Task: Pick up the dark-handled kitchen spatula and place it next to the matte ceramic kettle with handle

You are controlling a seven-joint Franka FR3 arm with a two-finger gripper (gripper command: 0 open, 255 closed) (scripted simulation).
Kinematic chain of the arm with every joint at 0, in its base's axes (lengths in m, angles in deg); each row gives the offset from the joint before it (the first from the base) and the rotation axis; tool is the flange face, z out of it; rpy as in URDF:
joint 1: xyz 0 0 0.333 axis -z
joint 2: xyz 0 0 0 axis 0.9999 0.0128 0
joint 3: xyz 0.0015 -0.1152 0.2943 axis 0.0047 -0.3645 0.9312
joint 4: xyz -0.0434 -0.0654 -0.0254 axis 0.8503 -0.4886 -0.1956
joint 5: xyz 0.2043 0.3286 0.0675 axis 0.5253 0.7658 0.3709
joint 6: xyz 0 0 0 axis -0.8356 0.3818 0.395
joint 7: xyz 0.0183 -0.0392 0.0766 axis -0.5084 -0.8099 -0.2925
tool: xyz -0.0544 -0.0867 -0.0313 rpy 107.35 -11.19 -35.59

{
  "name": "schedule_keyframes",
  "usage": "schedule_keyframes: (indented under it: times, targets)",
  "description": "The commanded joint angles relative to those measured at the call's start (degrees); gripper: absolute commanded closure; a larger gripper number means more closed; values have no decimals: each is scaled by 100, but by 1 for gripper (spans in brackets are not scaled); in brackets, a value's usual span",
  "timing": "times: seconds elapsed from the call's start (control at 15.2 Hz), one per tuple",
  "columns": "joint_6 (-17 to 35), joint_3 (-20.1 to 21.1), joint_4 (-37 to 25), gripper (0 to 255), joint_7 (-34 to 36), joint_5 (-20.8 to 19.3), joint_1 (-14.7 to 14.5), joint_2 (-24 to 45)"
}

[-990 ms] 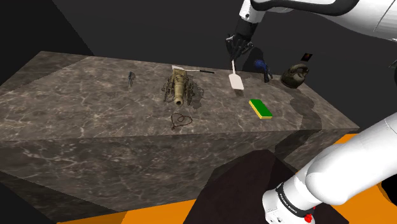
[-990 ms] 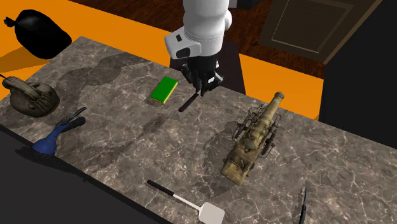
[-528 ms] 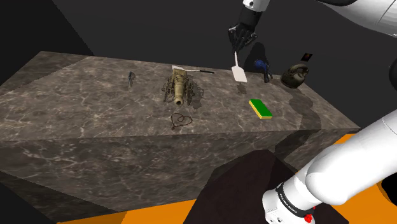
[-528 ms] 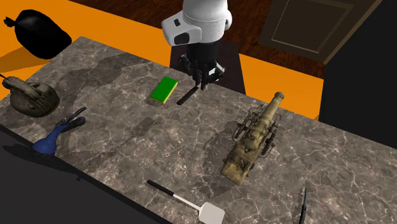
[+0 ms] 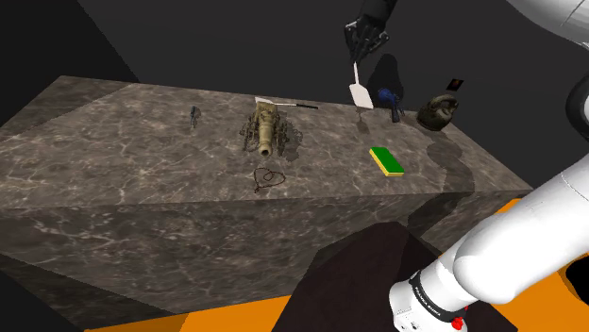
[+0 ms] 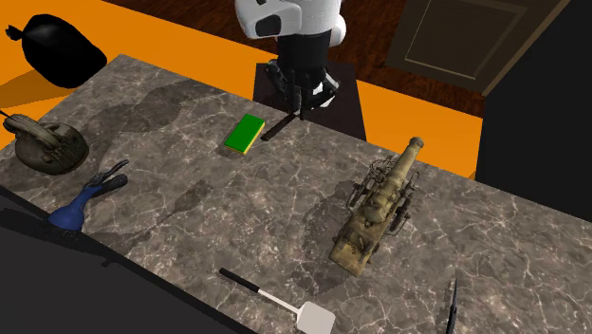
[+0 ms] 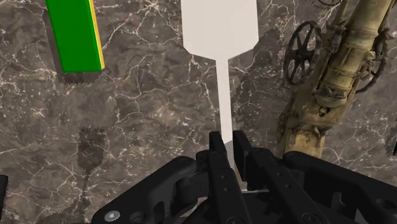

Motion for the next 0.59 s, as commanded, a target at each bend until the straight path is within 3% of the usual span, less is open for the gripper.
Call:
schedule_keyframes:
  times: [0.0, 0.13, 0.53]
  targets:
    - [-191, -1, -264, 255, -6, 2, 1, 75]
    - [-361, -2, -512, 255, -12, 4, 1, 152]
    - [-282, -435, -107, 255, -823, 7, 382, -192]
